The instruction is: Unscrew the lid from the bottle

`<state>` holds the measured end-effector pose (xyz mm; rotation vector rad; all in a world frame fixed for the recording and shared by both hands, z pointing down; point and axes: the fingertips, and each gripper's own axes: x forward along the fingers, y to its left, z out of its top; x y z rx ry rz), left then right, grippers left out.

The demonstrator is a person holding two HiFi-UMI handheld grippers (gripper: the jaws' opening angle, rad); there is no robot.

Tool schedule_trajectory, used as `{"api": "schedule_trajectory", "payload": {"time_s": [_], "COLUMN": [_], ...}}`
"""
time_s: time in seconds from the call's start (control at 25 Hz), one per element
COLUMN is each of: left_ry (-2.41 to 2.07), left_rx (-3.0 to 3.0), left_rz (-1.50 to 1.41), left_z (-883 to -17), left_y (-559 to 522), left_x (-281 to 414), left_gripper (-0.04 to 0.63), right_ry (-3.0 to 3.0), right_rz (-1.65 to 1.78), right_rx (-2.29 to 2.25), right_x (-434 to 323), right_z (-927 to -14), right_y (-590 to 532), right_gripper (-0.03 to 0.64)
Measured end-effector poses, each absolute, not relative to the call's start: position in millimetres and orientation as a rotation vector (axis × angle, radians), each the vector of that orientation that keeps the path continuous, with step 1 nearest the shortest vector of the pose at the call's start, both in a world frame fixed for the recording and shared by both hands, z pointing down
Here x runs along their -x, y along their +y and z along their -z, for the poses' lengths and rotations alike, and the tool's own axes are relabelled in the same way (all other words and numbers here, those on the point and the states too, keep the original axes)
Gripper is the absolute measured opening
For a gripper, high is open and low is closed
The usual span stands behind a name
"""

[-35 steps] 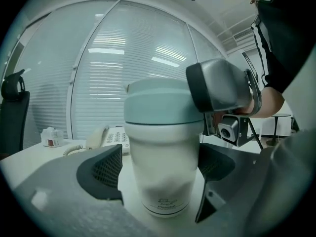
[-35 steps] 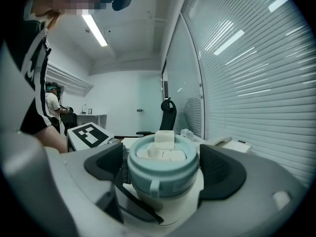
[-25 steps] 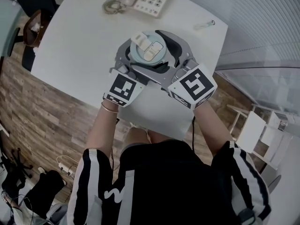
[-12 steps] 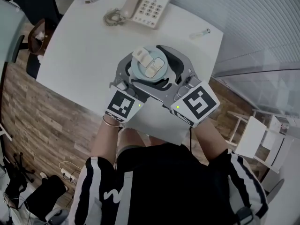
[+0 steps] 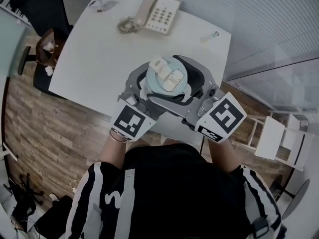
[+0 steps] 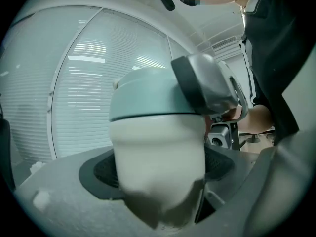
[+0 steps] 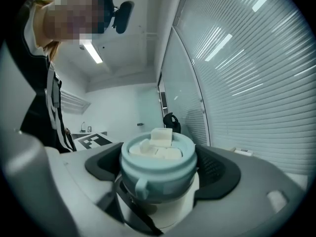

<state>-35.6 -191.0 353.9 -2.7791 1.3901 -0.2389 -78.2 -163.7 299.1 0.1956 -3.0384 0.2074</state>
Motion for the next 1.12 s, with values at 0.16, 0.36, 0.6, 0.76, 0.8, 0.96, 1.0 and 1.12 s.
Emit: {"api": "schedule_trajectory", "payload": {"time_s": [0.16, 0.36, 0.6, 0.76, 0.8, 0.96, 1.0, 1.12], "left_ry": [1.302, 1.209, 1.095, 0.934, 0.876, 0.566, 0.498, 0.351], "left_rx": [2.786, 2.843, 2.889, 2.975, 2.991, 3.053, 3.06, 3.077], "left_rz": [0.247, 0.2, 0.143, 0.062, 0.048, 0.075, 0.083, 0.063], "left_z": [-332.2, -318.2, -305.4, -293.8, -289.9, -280.2, -279.2, -274.1], "left_y": [-181.0, -162.4, -151.4, -135.5, -130.6, -106.4, -100.9, -88.8], "left_x": [46.7, 71.1, 81.8, 84.1, 85.2, 84.2, 83.4, 81.9], "left_gripper": [0.446, 0.437, 0.436, 0.436, 0.436, 0.436, 0.436, 0.437], "right_ry": [-3.06, -3.054, -3.034, -3.011, -3.003, -2.975, -2.954, -2.855], "right_rz": [-0.206, -0.129, -0.051, -0.031, -0.025, 0.058, 0.08, 0.133], "right_rx": [-0.187, -0.191, -0.151, 0.033, 0.114, 0.546, 0.638, 0.877], "right_x": [86.3, 113.5, 129.7, 143.3, 145.4, 142.7, 141.2, 137.4], "right_z": [-279.0, -268.1, -256.9, -243.9, -241.3, -230.6, -229.5, -227.5], "right_y": [-155.9, -137.7, -125.6, -103.6, -98.1, -73.7, -68.2, -55.8], "right_gripper": [0.448, 0.448, 0.449, 0.449, 0.449, 0.449, 0.449, 0.449]}}
